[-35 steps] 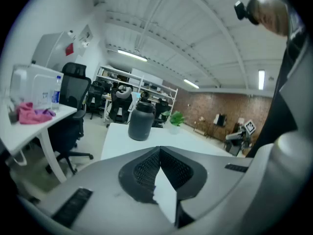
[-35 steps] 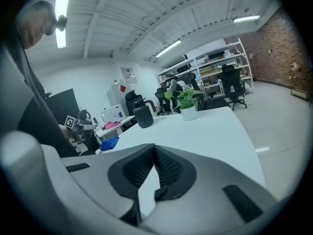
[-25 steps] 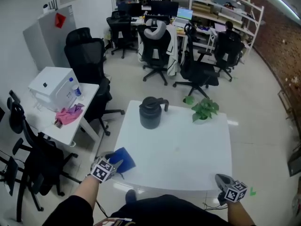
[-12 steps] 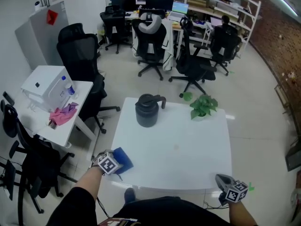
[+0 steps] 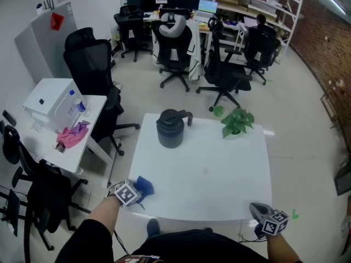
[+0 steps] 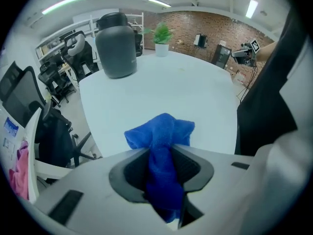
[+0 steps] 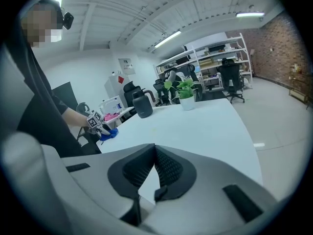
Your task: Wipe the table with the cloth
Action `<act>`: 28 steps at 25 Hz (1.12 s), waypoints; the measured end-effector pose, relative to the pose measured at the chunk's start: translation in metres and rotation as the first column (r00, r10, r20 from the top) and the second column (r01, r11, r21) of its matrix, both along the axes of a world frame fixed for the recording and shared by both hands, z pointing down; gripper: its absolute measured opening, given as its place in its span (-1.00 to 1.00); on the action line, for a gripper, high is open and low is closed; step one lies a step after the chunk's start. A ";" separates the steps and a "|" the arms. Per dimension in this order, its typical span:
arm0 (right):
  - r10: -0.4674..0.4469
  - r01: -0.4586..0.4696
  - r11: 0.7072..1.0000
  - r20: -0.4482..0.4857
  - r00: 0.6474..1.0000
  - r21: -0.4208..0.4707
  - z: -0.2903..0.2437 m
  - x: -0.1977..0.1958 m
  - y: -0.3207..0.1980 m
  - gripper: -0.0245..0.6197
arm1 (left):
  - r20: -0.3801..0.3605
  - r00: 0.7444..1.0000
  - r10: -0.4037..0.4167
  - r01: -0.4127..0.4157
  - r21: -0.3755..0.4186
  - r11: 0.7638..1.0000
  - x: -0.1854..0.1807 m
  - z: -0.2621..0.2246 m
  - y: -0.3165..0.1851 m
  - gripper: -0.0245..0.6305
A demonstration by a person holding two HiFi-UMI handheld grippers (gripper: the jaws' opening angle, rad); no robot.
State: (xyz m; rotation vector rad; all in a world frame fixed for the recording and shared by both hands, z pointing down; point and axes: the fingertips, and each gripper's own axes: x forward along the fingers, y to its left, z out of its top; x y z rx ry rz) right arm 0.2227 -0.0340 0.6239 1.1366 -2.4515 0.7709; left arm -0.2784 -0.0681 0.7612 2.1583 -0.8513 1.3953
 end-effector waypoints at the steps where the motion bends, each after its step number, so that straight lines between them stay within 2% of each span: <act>1: -0.001 0.001 1.000 0.002 1.000 -0.001 0.001 0.000 0.000 -0.92 | 0.006 1.000 0.008 -0.008 0.000 1.000 0.001 0.002 0.002 -0.62; 4: 0.003 -0.003 1.000 0.010 1.000 -0.004 0.003 0.000 -0.001 -0.92 | 0.027 0.999 0.026 -0.027 0.006 1.000 0.004 0.001 0.003 -0.71; 6: 0.007 -0.007 1.000 0.016 1.000 -0.002 0.004 0.002 -0.002 -0.92 | 0.004 1.000 0.018 -0.018 0.039 0.999 0.010 -0.007 -0.003 -0.72; 9: 0.016 -0.016 1.000 0.027 0.999 0.002 0.005 0.007 -0.003 -0.92 | -0.124 0.992 -0.035 0.049 0.108 0.993 0.035 -0.041 -0.030 -0.72; 12: 0.034 -0.034 0.999 0.042 0.999 0.005 0.005 0.014 -0.003 -0.92 | -0.259 0.964 -0.057 0.102 0.167 0.981 0.073 -0.082 -0.069 -0.73; 14: 0.046 -0.047 0.999 0.048 0.998 0.008 0.004 0.021 -0.001 -0.92 | -0.310 0.950 -0.047 0.111 0.192 0.975 0.102 -0.103 -0.093 -0.72; 17: 0.073 -0.074 0.997 0.063 0.995 0.012 0.001 0.033 0.004 -0.92 | -0.349 0.937 -0.019 0.094 0.199 0.976 0.149 -0.117 -0.117 -0.73; 20: 0.103 -0.105 0.994 0.071 0.992 0.019 -0.001 0.047 0.009 -0.92 | -0.343 0.939 0.021 0.047 0.188 0.981 0.199 -0.114 -0.131 -0.73; 24: 0.123 -0.125 0.992 0.067 0.990 0.018 -0.001 0.066 0.021 -0.92 | -0.300 0.947 0.116 -0.069 0.162 0.984 0.270 -0.097 -0.137 -0.73; 28: 0.157 -0.158 0.987 0.061 0.986 0.003 0.005 0.085 0.035 -0.92 | -0.209 0.954 0.214 -0.194 0.109 0.975 0.321 -0.057 -0.135 -0.73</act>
